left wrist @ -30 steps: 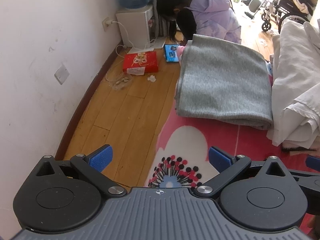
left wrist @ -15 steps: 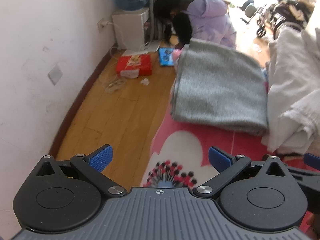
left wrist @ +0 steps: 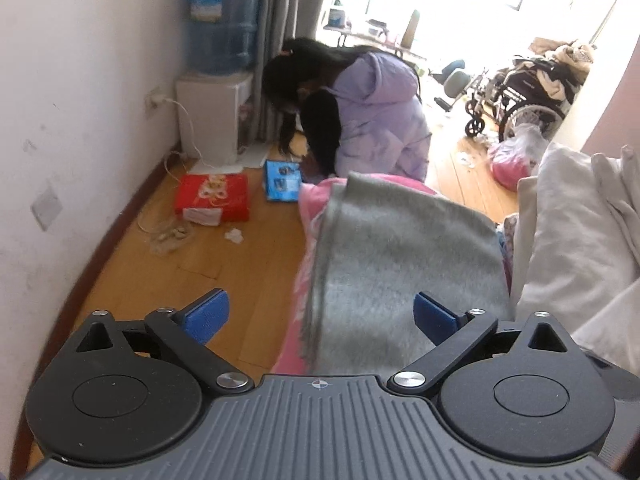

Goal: Fold clothes

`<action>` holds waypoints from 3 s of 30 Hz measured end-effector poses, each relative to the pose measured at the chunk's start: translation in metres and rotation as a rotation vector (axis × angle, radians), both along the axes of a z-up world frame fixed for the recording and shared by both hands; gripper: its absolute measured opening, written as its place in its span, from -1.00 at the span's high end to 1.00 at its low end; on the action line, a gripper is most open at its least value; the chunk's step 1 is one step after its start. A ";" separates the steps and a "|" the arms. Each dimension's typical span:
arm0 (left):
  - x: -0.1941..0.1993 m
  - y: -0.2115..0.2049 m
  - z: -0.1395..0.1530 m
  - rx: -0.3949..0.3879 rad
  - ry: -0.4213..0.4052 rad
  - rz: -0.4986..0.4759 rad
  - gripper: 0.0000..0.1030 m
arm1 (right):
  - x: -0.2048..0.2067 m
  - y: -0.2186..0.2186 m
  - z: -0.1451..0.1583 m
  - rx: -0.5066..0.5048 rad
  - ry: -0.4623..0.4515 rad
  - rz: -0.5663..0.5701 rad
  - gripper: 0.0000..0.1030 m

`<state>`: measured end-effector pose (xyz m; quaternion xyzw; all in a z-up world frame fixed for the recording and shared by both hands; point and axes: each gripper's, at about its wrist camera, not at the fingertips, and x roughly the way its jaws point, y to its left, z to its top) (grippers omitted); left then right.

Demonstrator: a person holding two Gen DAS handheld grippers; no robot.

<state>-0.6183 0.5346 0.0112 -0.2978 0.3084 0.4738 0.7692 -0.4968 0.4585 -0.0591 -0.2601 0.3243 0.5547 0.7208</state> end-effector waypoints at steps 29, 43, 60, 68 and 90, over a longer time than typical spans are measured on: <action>0.165 0.106 -0.081 0.081 0.139 -0.300 -0.70 | 0.026 0.009 -0.044 -0.047 0.032 -0.063 0.36; 0.208 0.084 -0.069 0.129 0.128 -0.513 -0.62 | 0.025 0.001 -0.045 -0.008 0.018 -0.034 0.36; 0.229 0.091 -0.087 0.092 0.067 -0.575 -0.83 | 0.025 -0.002 -0.046 0.011 0.003 -0.017 0.36; 0.187 0.123 -0.053 0.052 -0.051 -0.368 -0.73 | 0.024 -0.005 -0.046 0.009 -0.005 -0.004 0.36; 0.065 0.120 -0.026 -0.015 -0.123 -0.162 0.53 | 0.020 0.000 -0.038 0.007 -0.026 0.015 0.37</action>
